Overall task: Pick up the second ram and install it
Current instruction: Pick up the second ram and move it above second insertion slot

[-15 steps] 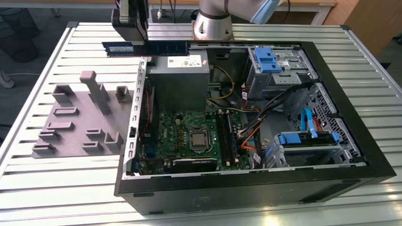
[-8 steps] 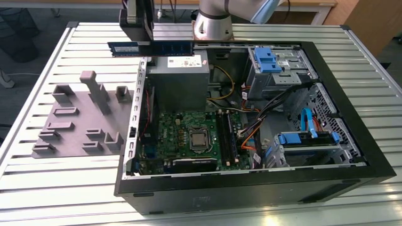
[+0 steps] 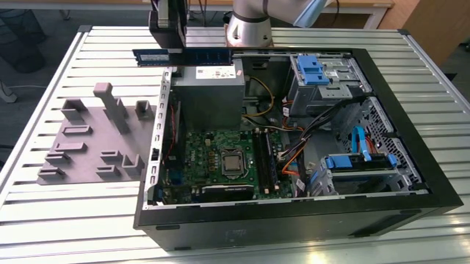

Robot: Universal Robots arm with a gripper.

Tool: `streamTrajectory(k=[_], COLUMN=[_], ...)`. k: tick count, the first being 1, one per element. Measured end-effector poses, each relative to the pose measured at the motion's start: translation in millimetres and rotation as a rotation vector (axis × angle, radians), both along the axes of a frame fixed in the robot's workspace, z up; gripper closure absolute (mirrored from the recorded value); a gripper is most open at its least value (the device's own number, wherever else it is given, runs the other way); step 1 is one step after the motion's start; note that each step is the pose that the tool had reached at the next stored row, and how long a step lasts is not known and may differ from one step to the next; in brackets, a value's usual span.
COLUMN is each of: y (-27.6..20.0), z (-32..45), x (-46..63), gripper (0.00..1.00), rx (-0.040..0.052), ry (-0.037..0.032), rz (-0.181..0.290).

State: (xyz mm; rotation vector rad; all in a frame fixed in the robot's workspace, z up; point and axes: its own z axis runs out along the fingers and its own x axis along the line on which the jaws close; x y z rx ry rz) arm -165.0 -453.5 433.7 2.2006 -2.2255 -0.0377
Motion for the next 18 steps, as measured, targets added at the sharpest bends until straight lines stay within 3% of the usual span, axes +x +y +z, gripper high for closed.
streamTrajectory(k=[18], y=[0.0], z=[-0.8], x=[23.6], gripper=[0.86], rx=[0.0000], ry=[0.0000], rz=[0.000])
